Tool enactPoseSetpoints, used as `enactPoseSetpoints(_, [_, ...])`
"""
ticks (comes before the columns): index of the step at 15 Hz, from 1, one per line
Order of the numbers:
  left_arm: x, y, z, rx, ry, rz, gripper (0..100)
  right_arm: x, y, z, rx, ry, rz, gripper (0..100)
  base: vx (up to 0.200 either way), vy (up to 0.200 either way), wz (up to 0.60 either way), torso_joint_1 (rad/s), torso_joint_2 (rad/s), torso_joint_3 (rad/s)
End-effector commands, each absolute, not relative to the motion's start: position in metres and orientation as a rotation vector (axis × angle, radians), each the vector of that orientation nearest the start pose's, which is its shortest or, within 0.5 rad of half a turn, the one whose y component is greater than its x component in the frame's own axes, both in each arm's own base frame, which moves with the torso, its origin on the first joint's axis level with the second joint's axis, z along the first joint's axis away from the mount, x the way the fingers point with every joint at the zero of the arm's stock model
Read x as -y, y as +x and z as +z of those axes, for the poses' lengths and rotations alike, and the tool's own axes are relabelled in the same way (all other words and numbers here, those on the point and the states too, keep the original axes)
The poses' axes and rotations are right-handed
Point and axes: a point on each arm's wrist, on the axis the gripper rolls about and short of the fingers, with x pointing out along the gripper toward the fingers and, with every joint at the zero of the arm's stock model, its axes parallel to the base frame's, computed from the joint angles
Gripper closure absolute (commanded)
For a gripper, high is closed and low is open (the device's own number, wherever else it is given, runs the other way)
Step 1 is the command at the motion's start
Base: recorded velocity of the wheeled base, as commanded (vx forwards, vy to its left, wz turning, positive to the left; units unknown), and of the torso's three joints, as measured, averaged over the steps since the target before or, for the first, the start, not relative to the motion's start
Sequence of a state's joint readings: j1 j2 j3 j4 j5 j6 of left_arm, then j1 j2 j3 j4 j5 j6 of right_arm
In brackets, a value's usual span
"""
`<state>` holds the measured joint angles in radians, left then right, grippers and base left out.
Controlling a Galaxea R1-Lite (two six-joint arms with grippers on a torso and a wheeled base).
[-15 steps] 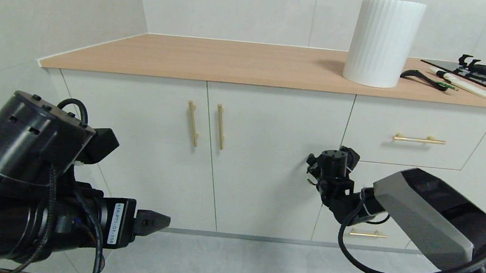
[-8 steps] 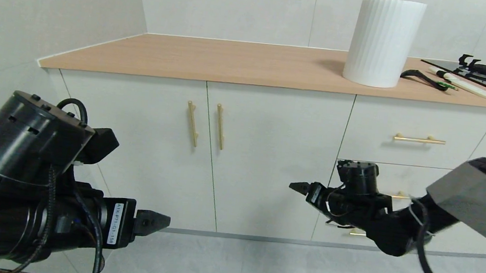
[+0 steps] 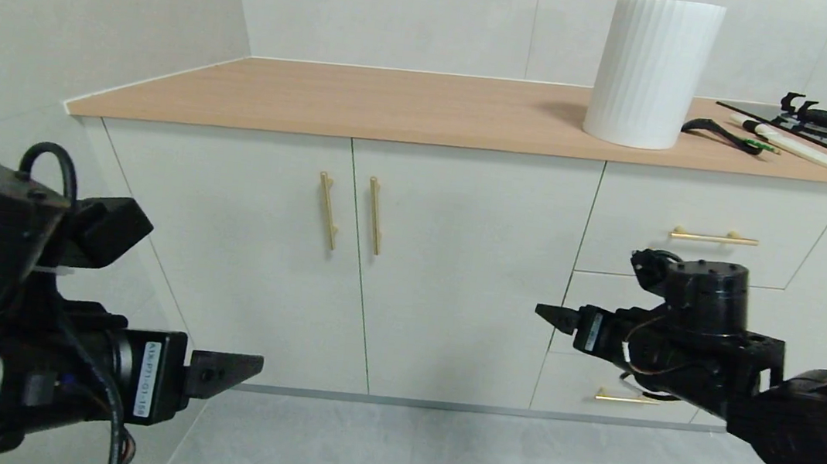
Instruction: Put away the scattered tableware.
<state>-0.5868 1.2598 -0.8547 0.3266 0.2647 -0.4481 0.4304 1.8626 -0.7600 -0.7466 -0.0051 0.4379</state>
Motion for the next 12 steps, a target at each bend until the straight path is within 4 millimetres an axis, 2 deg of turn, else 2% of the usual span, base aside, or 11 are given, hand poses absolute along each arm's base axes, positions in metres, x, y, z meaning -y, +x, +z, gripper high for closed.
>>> enactPoseSetpoints(1, [0.071,0.124,0.218,-0.578,-0.108,-0.143,0,-0.104,0.248,0.171,-0.280,0.254,0.270,0,0.000,0.000,0.00,0.000,0.00,0.000])
enactPoseSetpoints(4, [0.040,0.103,0.202,-0.390,-0.014,0.017,0,-0.066,0.196,0.189,-0.155,0.164,0.112,0,0.000,0.000,0.00,0.000,0.00,0.000])
enactPoseSetpoints(6, [0.022,0.079,0.190,-0.278,0.049,0.067,0,-0.042,0.161,0.197,-0.067,0.156,0.033,0,0.000,0.000,0.00,0.000,0.00,0.000])
enactPoseSetpoints(7, [0.013,0.064,0.185,-0.216,0.065,0.095,0,-0.029,0.136,0.200,-0.007,0.150,0.007,0,0.000,0.000,0.00,0.000,0.00,0.000])
enactPoseSetpoints(8, [0.010,0.058,0.183,-0.197,0.067,0.107,0,-0.025,0.125,0.201,0.021,0.145,-0.005,0,0.000,0.000,0.00,0.000,0.00,0.000])
enactPoseSetpoints(9, [0.002,0.040,0.182,-0.129,0.042,0.146,0,-0.011,0.092,0.199,0.095,0.110,-0.065,0,0.000,0.000,0.00,0.000,0.00,0.000])
enactPoseSetpoints(11, [-0.003,0.025,0.183,-0.076,0.021,0.180,0,-0.002,0.066,0.200,0.157,0.088,-0.130,0,0.000,0.000,0.00,0.000,0.00,0.000])
enactPoseSetpoints(12, [-0.007,0.012,0.184,-0.021,0.000,0.216,0,0.002,0.038,0.200,0.217,0.056,-0.160,0,0.000,0.000,0.00,0.000,0.00,0.000])
